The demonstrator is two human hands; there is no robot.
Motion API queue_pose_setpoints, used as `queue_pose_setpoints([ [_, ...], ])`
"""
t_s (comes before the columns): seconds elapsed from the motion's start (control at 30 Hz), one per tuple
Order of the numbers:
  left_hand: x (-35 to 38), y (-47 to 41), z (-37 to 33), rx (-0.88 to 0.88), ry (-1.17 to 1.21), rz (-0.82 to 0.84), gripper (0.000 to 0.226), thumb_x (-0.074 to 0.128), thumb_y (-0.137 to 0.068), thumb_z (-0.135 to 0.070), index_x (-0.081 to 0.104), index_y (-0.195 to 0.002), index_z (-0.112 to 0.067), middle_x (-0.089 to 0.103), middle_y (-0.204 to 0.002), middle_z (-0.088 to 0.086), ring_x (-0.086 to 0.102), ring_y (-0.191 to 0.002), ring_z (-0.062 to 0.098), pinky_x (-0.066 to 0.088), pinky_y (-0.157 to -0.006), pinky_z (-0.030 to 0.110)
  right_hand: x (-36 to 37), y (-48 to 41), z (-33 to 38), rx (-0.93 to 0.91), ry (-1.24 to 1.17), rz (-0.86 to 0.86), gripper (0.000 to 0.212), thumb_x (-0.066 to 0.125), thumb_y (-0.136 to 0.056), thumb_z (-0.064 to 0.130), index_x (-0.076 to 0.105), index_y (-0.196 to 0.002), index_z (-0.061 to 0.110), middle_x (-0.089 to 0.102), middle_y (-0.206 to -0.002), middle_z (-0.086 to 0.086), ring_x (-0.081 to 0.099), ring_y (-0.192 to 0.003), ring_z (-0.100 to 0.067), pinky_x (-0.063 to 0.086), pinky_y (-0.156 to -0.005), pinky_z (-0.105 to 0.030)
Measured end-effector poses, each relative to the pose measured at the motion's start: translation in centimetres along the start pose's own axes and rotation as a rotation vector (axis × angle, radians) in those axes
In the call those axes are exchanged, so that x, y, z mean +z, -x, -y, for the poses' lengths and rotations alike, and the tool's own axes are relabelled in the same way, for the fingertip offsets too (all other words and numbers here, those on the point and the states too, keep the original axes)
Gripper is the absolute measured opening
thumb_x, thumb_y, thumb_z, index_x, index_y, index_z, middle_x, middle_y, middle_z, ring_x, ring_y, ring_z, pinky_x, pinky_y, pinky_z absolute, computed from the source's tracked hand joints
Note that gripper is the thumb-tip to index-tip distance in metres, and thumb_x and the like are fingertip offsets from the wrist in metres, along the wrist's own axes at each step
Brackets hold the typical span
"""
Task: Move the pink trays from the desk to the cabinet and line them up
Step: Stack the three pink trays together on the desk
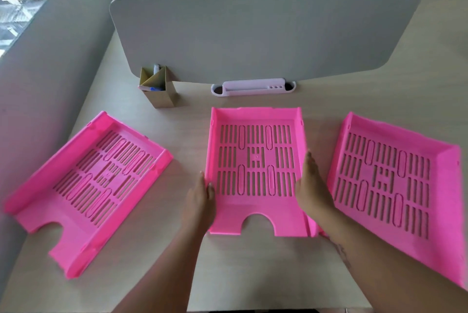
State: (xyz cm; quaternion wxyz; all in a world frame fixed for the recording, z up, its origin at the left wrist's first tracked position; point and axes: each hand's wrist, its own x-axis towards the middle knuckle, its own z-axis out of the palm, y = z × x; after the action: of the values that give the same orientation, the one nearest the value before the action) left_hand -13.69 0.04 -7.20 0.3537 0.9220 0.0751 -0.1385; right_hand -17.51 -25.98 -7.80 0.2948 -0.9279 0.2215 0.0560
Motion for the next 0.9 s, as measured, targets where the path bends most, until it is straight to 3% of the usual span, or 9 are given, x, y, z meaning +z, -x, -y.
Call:
queue_pose_setpoints([
  [0.03, 0.4, 0.1, 0.2, -0.009, 0.032, -0.015, 0.035, 0.034, -0.1, -0.023, 0.048, -0.132, -0.016, 0.066, -0.108, 0.015, 0.063, -0.094, 0.033, 0.054, -0.08, 0.046, 0.1, 0.0, -0.2, 0.011, 0.006, -0.009, 0.084, 0.031, -0.093, -0.009, -0.02, -0.151, 0.025, 0.004, -0.165, -0.007, 0.061, -0.112, -0.02, 0.059, -0.069, -0.026],
  [0.07, 0.6, 0.3, 0.3, -0.019, 0.056, -0.021, 0.033, 0.034, -0.101, -0.026, 0.052, -0.128, -0.017, 0.066, -0.104, 0.014, 0.062, -0.09, 0.031, 0.054, -0.077, 0.045, 0.0, -0.1, -0.3, 0.024, 0.017, -0.005, 0.084, 0.03, -0.094, -0.008, -0.02, -0.152, 0.025, 0.015, -0.163, -0.011, 0.063, -0.081, -0.01, 0.051, -0.051, -0.02],
  [0.17, 1.2, 0.4, 1.0, -0.038, 0.063, -0.02, 0.035, 0.029, -0.099, -0.038, 0.055, -0.119, -0.025, 0.065, -0.094, 0.008, 0.06, -0.087, 0.028, 0.055, -0.075, 0.047, -0.4, -0.5, 0.0, 0.022, 0.039, 0.024, 0.081, 0.032, -0.096, -0.007, -0.017, -0.155, 0.02, 0.036, -0.15, -0.021, 0.05, -0.053, -0.009, 0.04, -0.04, -0.019],
  [0.3, 0.7, 0.6, 0.8, -0.021, 0.029, 0.028, 0.036, 0.029, -0.099, -0.043, 0.054, -0.119, -0.026, 0.067, -0.1, 0.008, 0.064, -0.088, 0.025, 0.057, -0.075, 0.049, -0.6, -1.1, -0.6, -0.016, 0.077, 0.02, 0.085, 0.04, -0.096, -0.005, -0.018, -0.154, 0.017, 0.047, -0.134, -0.02, 0.05, -0.056, -0.01, 0.048, -0.045, -0.023],
  [0.4, -0.6, 0.6, -0.6, 0.068, -0.197, -0.026, 0.059, 0.034, -0.098, -0.048, 0.037, -0.147, -0.015, 0.05, -0.144, 0.013, 0.05, -0.126, 0.03, 0.043, -0.107, 0.047, -1.7, -0.9, 0.2, -0.047, -0.008, 0.032, 0.082, 0.049, -0.098, 0.01, -0.008, -0.157, 0.019, 0.039, -0.145, -0.018, 0.06, -0.072, -0.014, 0.054, -0.058, -0.023],
  [0.47, -1.5, 0.2, -2.7, 0.228, -0.349, -0.138, 0.072, 0.032, -0.095, -0.054, 0.029, -0.151, -0.008, 0.038, -0.154, 0.012, 0.036, -0.137, 0.032, 0.033, -0.111, 0.046, -3.3, -0.6, 0.7, -0.048, -0.065, -0.026, 0.072, 0.05, -0.099, 0.018, 0.007, -0.158, 0.019, 0.035, -0.151, -0.012, 0.063, -0.08, -0.014, 0.05, -0.064, -0.017],
  [0.57, -0.8, -1.1, -6.9, 0.448, -0.372, -0.117, 0.077, 0.036, -0.091, -0.055, 0.03, -0.15, -0.006, 0.039, -0.153, 0.013, 0.035, -0.137, 0.034, 0.035, -0.11, 0.049, -6.5, -0.4, -0.3, -0.045, -0.02, -0.198, 0.06, 0.048, -0.099, 0.023, 0.026, -0.154, 0.015, 0.037, -0.154, -0.007, 0.055, -0.125, -0.022, 0.049, -0.099, -0.032],
  [0.7, 2.7, -1.1, -13.5, 0.603, -0.403, 0.01, 0.076, 0.041, -0.094, -0.051, 0.023, -0.153, -0.007, 0.032, -0.158, 0.011, 0.026, -0.144, 0.032, 0.026, -0.116, 0.045, -11.2, -0.3, -5.7, 0.021, 0.103, -0.32, 0.053, 0.055, -0.095, 0.019, 0.04, -0.145, 0.007, 0.053, -0.137, -0.016, 0.057, -0.118, -0.028, 0.053, -0.094, -0.041],
  [0.9, 9.2, 2.2, -20.2, 0.684, -0.415, 0.193, 0.076, 0.046, -0.095, -0.042, 0.013, -0.156, -0.01, 0.017, -0.164, 0.006, 0.017, -0.149, 0.027, 0.021, -0.118, 0.042, -16.0, 1.4, -15.0, 0.256, 0.196, -0.324, 0.067, 0.061, -0.089, 0.026, 0.034, -0.147, 0.005, 0.052, -0.136, -0.021, 0.049, -0.126, -0.037, 0.049, -0.099, -0.051],
])
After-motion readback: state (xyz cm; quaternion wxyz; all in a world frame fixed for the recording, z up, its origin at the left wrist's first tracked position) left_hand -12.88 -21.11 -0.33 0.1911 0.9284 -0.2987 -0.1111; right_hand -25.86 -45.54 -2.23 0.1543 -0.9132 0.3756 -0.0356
